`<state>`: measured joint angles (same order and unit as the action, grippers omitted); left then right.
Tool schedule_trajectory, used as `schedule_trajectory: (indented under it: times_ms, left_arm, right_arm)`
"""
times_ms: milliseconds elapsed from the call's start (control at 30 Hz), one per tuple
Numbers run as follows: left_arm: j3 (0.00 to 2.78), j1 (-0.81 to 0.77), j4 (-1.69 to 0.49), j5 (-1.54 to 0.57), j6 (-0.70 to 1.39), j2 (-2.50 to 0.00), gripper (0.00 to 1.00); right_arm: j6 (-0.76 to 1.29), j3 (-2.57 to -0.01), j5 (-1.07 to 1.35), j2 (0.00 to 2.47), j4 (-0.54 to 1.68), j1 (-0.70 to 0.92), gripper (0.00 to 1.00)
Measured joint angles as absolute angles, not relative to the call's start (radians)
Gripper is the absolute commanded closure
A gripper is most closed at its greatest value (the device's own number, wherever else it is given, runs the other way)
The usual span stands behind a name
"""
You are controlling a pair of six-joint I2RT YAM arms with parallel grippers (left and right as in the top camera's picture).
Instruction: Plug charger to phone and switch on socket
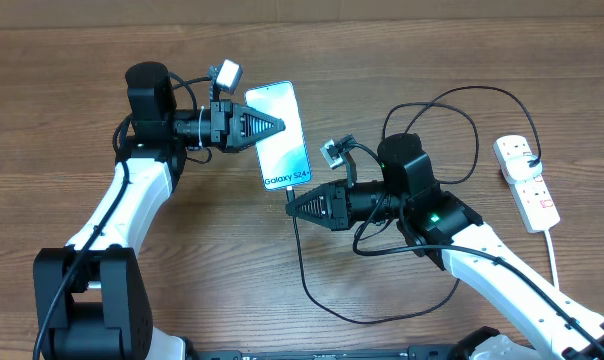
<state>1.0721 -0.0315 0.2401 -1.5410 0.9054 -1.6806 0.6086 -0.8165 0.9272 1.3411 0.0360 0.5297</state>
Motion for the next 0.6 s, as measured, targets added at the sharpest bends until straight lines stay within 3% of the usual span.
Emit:
schedule_trajectory:
  times_ms: [267,433,600]
  left_arm:
    - [1.072,-0.03,0.241,-1.541,0.906,-1.681,0.96]
    - [1.072,-0.033,0.24,-1.546,0.893,-1.681,0.96]
    - [1.072,-0.033,0.239,-1.551,0.859,-1.681,0.96]
  right_arm:
    - [0.609,-0.811,0.928,1.341,-0.011,0.53,0.94]
    - [0.612,-0.813,0.911,1.341,-0.023,0.525,0.67]
    - [0.606,-0.813,0.9,1.341,0.036,0.517,0.55]
